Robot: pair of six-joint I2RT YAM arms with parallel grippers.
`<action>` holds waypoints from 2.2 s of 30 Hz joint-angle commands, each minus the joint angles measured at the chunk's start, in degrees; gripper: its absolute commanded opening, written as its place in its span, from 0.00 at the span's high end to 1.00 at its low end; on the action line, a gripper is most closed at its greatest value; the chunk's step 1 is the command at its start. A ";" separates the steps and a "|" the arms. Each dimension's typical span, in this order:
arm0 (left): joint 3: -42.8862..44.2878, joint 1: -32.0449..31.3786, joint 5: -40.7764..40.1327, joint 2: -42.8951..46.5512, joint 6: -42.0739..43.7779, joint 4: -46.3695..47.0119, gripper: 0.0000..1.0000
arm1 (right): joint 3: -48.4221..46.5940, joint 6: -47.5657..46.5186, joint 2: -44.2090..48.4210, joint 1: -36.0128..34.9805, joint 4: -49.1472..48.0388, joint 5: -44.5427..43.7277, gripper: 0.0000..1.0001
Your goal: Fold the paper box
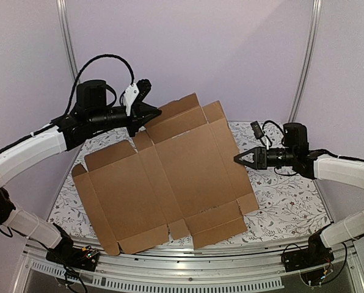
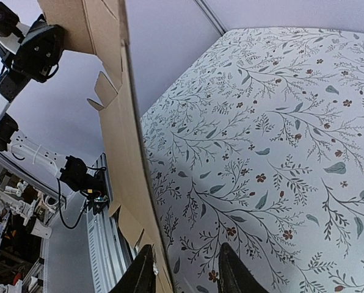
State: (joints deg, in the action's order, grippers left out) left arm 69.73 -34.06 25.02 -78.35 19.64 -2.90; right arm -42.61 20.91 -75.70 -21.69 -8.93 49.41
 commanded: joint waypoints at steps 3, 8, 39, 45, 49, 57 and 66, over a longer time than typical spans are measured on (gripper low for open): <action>-0.87 1.52 -0.38 1.40 -2.57 4.79 1.00 | 4.16 4.22 0.28 -0.08 -7.08 2.84 0.72; -1.22 1.72 -0.48 1.58 -3.02 5.27 1.00 | 6.76 6.12 0.50 -0.74 -10.77 3.91 0.75; -2.56 2.69 0.34 2.41 -3.73 5.62 1.00 | 9.48 7.55 7.13 -1.92 -14.53 3.51 0.94; -2.57 2.77 0.63 2.43 -3.69 5.62 1.00 | 9.15 7.65 7.59 -2.03 -14.37 3.42 0.91; -2.50 2.77 0.74 2.36 -3.62 5.36 1.00 | 8.62 7.61 7.59 -2.03 -14.04 3.41 0.91; -2.53 2.83 1.05 2.32 -3.38 5.05 1.00 | 8.60 7.32 8.93 -2.03 -12.92 3.22 0.93; -2.50 2.86 1.44 2.32 -3.36 4.88 1.00 | 7.90 6.05 10.66 -2.01 -9.69 2.81 0.92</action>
State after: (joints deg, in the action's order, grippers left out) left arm 67.96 -32.08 25.98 -76.84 16.86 1.72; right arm -33.36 28.16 -66.19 -23.24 -20.53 52.62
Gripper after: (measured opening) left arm 0.010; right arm 0.078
